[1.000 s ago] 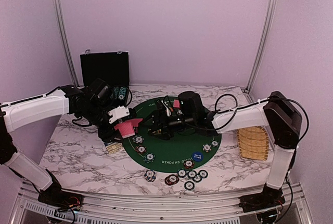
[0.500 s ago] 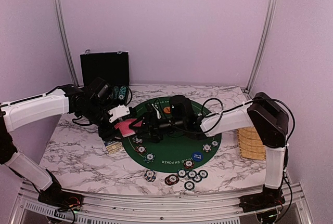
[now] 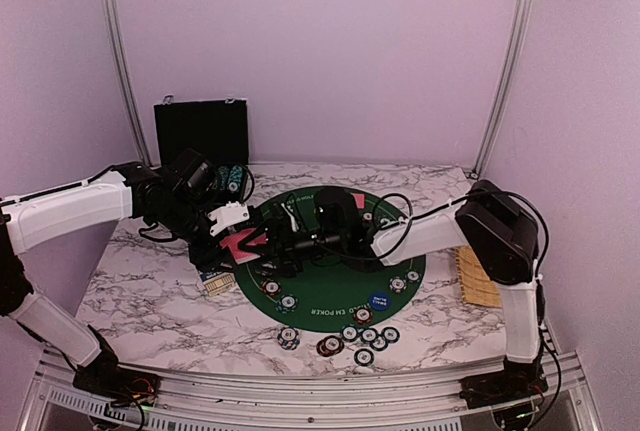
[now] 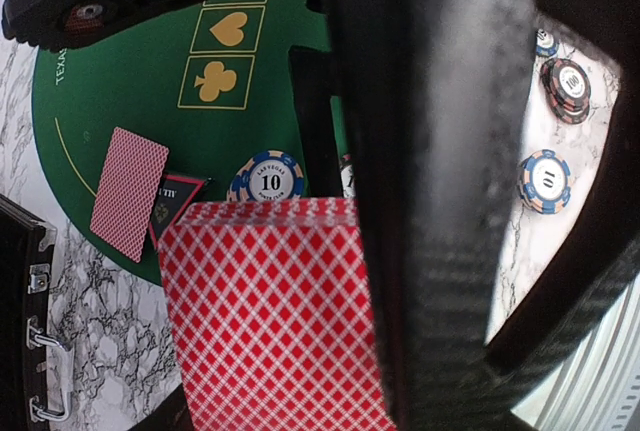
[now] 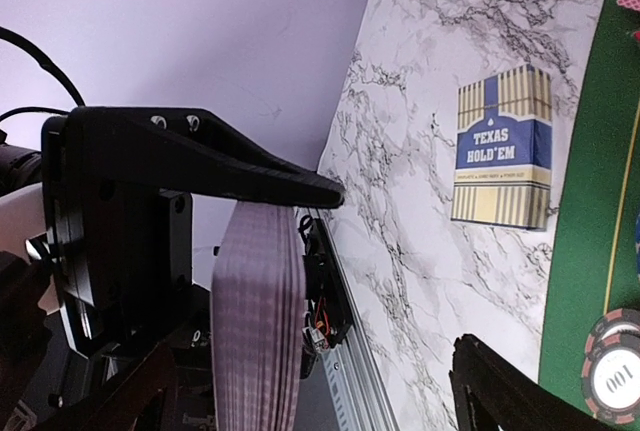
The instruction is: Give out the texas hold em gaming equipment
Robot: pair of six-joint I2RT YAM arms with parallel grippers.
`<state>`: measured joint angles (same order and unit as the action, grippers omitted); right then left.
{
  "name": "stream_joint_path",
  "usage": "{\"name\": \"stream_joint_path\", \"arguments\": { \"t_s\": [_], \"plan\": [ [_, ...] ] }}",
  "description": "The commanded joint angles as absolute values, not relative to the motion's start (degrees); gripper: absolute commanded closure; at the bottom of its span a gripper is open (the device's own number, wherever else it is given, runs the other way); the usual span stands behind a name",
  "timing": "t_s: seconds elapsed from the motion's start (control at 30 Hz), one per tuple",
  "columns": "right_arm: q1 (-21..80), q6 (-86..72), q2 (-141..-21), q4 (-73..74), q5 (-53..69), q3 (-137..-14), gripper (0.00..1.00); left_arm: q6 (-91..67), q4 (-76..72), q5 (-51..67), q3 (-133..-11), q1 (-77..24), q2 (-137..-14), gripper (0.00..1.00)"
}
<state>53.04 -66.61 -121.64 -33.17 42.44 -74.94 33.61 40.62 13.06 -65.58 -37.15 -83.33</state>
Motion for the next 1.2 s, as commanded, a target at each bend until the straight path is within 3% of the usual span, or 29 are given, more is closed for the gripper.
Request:
{"name": "stream_joint_path", "arguments": {
  "t_s": [0.0,0.57,1.17],
  "plan": [
    [54.16,-68.09,-123.81,-35.93,43.32,-79.12,0.07,33.49,40.63,14.38,-66.98,-37.18,-83.4,1.0],
    [54.97,-69.55,-130.43,-34.41,44.21,-86.2,0.1,33.54,40.62,14.41,-66.8,-37.18,-83.18,1.0],
    [50.84,-65.22,-124.94,-29.11,42.72,-79.85,0.31,33.67,40.69,14.59,-66.17,-37.18,-82.72,1.0]
  ]
}}
